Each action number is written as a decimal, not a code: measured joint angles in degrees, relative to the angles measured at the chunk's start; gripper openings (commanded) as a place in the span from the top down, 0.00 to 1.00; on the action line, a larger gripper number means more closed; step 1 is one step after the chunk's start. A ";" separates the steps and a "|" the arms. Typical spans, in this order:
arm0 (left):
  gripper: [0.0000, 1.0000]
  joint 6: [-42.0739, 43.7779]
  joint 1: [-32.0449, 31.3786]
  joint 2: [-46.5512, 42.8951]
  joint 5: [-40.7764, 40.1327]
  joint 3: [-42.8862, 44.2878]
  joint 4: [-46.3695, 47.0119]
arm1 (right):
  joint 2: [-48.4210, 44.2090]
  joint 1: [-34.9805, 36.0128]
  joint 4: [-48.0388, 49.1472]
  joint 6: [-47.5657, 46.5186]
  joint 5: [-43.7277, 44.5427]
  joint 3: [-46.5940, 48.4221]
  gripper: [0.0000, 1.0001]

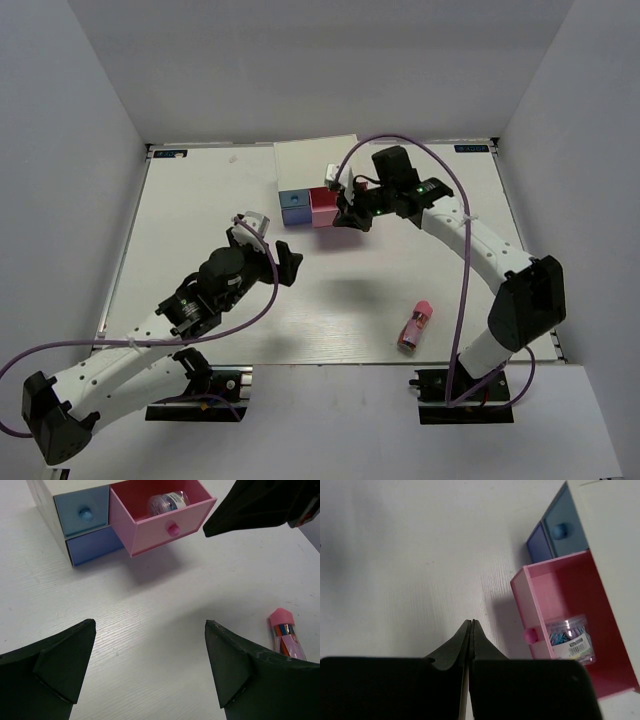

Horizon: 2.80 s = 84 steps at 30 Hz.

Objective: Sort the stationery into containers
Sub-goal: Close the drawer, then open the drawer

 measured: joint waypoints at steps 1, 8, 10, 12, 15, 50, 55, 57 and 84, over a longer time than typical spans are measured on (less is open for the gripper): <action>0.00 -0.15 0.00 -0.22 -0.11 -0.15 0.07 | 0.50 0.00 -1.09 -2.19 -0.57 0.02 1.00; 0.00 -1.09 0.00 -1.14 -0.35 -0.85 -0.20 | 9.05 -0.07 -4.15 -8.39 2.34 1.70 1.00; 0.00 -1.70 0.00 -1.16 -0.35 -0.85 -0.28 | 11.32 -0.07 -4.11 -8.50 4.20 2.73 1.00; 0.00 -2.34 0.00 -1.16 -0.46 -0.85 -0.55 | 12.92 -0.07 -3.34 -8.24 6.49 3.54 1.00; 0.00 -4.31 0.00 -0.96 -1.07 -0.85 -1.36 | 14.25 -0.07 -0.24 -6.88 10.54 4.13 1.00; 0.00 -27.21 0.02 8.66 -7.91 -8.46 8.68 | 16.94 2.51 22.56 2.16 29.42 1.49 0.76; 0.00 -29.53 0.57 9.70 -8.33 -9.79 11.32 | 2.36 2.23 36.26 4.46 27.21 -18.99 0.10; 0.00 -30.25 0.66 11.34 -8.68 -10.40 13.07 | -4.74 2.23 40.68 7.08 26.69 -27.61 0.10; 0.29 -46.29 1.73 62.36 -16.83 -8.81 70.84 | -13.31 -7.48 35.95 38.84 21.53 -35.32 0.78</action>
